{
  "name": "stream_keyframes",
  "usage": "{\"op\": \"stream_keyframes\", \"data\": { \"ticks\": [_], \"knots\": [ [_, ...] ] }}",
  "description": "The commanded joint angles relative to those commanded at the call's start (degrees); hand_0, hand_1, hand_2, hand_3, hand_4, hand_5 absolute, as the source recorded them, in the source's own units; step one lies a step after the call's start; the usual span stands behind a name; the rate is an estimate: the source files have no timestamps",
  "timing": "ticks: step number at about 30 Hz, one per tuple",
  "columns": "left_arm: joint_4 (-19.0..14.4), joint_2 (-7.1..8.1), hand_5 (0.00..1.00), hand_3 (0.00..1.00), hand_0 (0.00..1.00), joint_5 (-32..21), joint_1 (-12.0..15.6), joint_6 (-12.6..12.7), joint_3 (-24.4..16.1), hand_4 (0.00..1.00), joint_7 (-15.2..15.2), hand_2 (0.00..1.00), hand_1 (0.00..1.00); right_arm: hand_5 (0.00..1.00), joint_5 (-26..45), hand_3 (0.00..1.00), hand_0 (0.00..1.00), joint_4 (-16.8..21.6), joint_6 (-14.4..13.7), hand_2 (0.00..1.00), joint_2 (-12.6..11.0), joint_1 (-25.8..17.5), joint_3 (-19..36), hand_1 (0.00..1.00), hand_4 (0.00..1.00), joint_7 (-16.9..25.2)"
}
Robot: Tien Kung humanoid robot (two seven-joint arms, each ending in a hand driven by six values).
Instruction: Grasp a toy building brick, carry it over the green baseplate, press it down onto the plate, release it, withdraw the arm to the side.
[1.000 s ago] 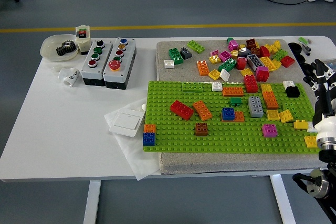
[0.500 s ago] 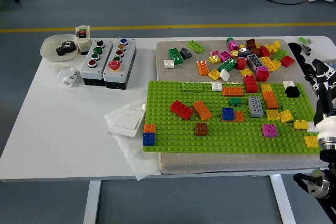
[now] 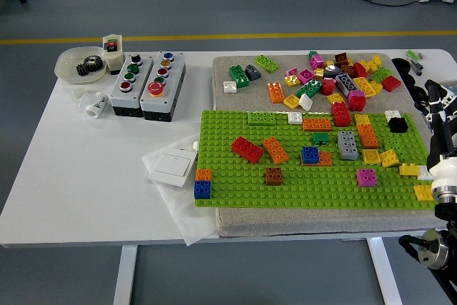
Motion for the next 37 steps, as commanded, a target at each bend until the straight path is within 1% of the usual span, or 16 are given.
{"op": "stream_keyframes", "data": {
  "ticks": [1, 7, 31, 37],
  "knots": [
    [0.00, -0.01, 0.619, 0.602, 0.785, -0.08, 0.03, 0.04, 0.07, 0.634, 0.03, 0.809, 0.774, 0.688, -0.06, 0.635, 0.772, 0.03, 0.00, 0.765, 0.06, -0.03, -0.05, 0.744, 0.970, -0.07],
    [0.00, -0.03, 0.625, 0.602, 0.784, -0.43, 0.15, 0.39, 0.03, 0.638, 0.07, 0.803, 0.773, 0.679, 0.03, 0.626, 0.771, -0.07, 0.00, 0.764, 0.15, -0.03, -0.14, 0.741, 0.965, -0.19],
    [0.00, -0.10, 0.623, 0.598, 0.782, -1.92, 0.11, 0.75, 1.06, 0.633, -0.01, 0.798, 0.766, 0.673, 0.26, 0.611, 0.770, -0.52, 0.00, 0.762, 0.36, -0.43, -0.52, 0.736, 0.954, -0.29],
    [0.00, -0.11, 0.623, 0.598, 0.782, -1.55, 0.07, 0.79, 0.65, 0.633, 0.08, 0.798, 0.766, 0.673, 0.11, 0.611, 0.770, -0.47, 0.00, 0.762, 0.43, -0.28, -0.49, 0.736, 0.954, -0.43]
  ]
}}
